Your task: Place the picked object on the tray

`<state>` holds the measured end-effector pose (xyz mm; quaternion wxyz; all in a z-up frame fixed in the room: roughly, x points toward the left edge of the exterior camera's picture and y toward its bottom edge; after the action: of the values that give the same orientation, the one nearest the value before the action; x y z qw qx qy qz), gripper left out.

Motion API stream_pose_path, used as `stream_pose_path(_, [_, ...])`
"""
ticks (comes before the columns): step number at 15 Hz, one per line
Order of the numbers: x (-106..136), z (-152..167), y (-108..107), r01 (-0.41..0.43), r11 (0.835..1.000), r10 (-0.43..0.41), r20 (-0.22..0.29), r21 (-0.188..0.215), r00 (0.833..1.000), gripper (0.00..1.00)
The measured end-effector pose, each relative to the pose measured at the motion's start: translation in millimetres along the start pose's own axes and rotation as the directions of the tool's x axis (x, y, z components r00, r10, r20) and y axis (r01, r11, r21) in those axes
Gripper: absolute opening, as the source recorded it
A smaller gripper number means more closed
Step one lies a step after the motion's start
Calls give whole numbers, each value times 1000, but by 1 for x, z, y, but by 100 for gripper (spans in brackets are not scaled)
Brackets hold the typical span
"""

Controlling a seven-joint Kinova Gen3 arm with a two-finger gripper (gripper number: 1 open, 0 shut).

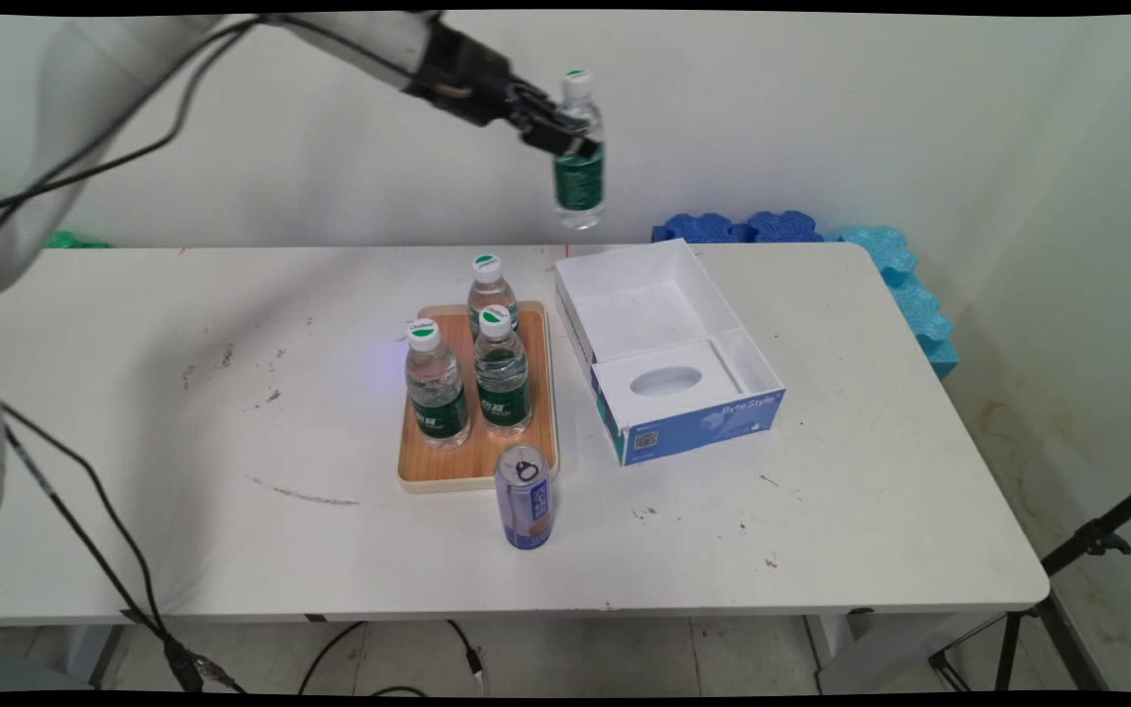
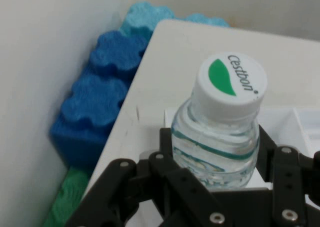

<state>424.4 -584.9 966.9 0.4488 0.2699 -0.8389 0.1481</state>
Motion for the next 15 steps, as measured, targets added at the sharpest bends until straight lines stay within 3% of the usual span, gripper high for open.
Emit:
stream_pose_path(7, [-72, -77, 15, -4, 1000, 5, 81, -9, 997, 0])
stream_pose_path(15, [-131, -99, 31, -2, 1000, -2, 147, 25, 989, 0])
